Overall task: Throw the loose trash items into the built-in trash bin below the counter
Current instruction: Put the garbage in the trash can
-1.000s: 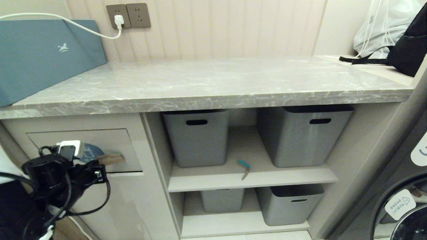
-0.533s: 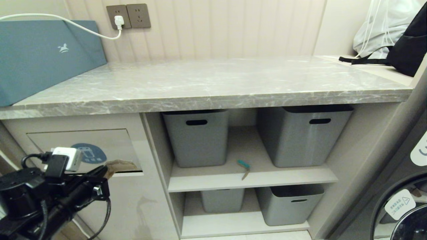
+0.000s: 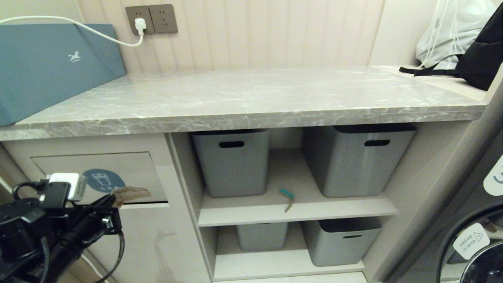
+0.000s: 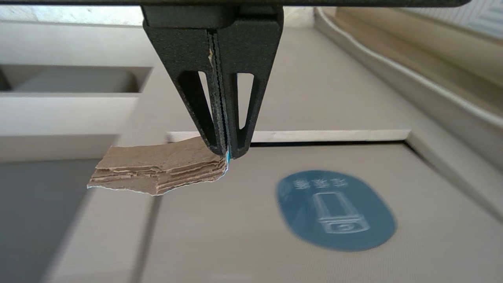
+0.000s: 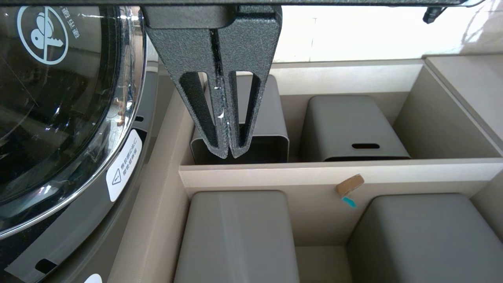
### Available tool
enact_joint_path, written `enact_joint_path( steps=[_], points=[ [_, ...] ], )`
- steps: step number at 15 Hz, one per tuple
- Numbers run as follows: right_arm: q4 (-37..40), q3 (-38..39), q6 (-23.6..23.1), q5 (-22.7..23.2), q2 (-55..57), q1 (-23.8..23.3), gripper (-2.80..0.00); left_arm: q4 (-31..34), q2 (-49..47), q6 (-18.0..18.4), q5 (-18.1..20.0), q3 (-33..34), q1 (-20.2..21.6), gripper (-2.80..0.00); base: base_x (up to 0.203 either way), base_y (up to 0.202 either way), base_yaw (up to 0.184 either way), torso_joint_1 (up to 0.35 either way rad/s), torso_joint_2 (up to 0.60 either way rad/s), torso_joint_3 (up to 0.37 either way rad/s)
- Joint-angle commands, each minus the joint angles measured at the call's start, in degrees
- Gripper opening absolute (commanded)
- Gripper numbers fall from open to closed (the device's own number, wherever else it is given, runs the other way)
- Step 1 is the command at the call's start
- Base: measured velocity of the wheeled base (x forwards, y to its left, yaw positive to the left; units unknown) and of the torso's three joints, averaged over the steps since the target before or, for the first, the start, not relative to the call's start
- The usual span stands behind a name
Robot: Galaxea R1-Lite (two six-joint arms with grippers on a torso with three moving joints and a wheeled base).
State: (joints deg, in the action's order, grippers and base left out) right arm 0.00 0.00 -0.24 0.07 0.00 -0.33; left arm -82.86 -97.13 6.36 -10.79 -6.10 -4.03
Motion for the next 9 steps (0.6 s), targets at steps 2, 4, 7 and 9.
enact_joint_path(
  steps=[2, 4, 7, 9],
  points=[
    [0.00, 0.00, -0.02, 0.01, 0.00, -0.02, -2.80, -0.40, -3.56, -0.03, -0.20, -1.87, 2.33, -2.80, 0.000, 0.000, 0.000, 0.000, 0.00, 0.000],
    [0.00, 0.00, -0.02, 0.01, 0.00, -0.02, -2.80, -0.31, -6.63, -0.10, -0.15, -4.40, 5.43, -2.80, 0.000, 0.000, 0.000, 0.000, 0.00, 0.000],
    [0.00, 0.00, -0.02, 0.01, 0.00, -0.02, -2.80, -0.29, -11.43, -0.06, -0.05, -9.30, 9.19, -2.80, 0.000, 0.000, 0.000, 0.000, 0.00, 0.000],
    [0.00, 0.00, -0.02, 0.01, 0.00, -0.02, -2.80, -0.29, -15.24, -0.04, 0.00, -11.90, 10.98, -2.80, 0.000, 0.000, 0.000, 0.000, 0.00, 0.000]
  ],
)
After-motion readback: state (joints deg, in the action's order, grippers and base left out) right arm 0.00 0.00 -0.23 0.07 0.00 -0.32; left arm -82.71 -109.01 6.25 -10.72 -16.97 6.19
